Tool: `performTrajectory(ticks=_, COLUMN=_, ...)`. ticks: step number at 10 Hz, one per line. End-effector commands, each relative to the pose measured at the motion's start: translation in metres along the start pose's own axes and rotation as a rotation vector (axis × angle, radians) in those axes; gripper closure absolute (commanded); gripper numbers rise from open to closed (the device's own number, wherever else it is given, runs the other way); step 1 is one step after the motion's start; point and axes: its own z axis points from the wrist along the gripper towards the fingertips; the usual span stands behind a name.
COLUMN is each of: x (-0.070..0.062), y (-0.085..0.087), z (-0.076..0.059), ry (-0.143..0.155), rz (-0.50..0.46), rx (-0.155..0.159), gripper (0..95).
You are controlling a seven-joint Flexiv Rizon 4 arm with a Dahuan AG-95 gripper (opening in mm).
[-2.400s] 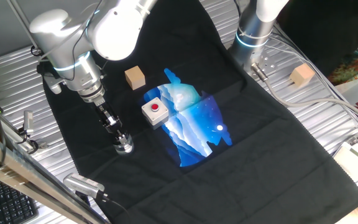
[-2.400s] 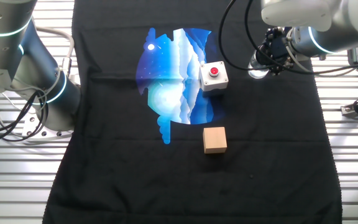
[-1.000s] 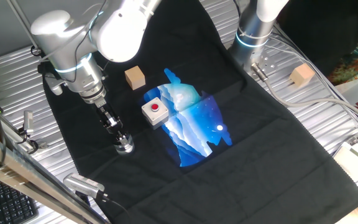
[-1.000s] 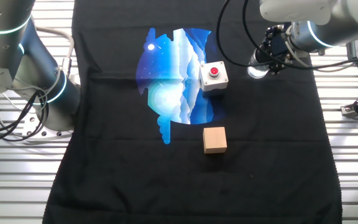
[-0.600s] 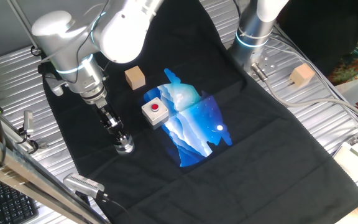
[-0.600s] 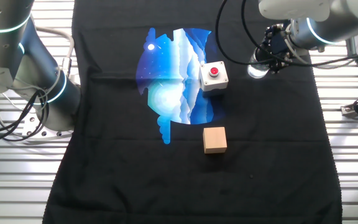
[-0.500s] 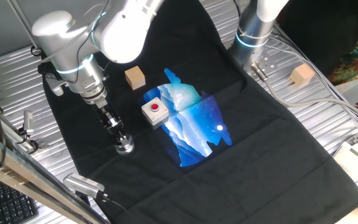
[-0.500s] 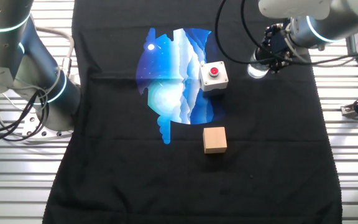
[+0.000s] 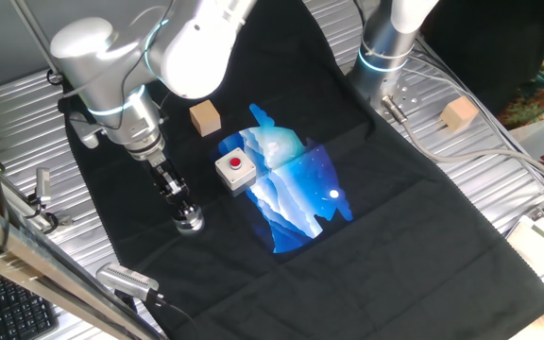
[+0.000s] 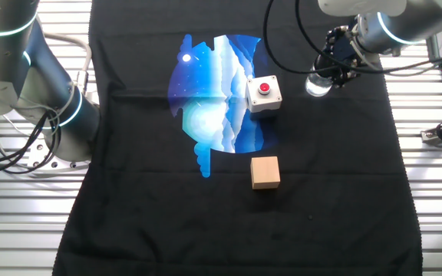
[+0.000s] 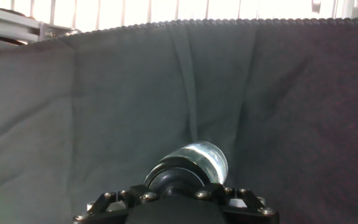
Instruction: Screw the lid onto the jar
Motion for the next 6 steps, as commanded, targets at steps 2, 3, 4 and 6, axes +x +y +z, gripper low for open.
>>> performTrajectory(ticks=2, x=0.0021, y=0.0016, z=-0.0013, ry=0.003, rz=-0.001, rx=0.036, gripper=95.0)
performTrajectory(ticks=3, x=0.0024, y=0.0018, z=-0.0014, ry=0.002, rz=0.001, rx=0.039, gripper=95.0)
performTrajectory(ticks=4, x=0.0026, y=0.002, z=-0.0015, ry=0.0, rz=-0.002, rx=0.057, gripper=95.0)
performTrajectory(ticks=6, x=0.0029, y=0.0022, z=-0.0018, ry=-0.008, rz=-0.001, rx=0.074, gripper=95.0)
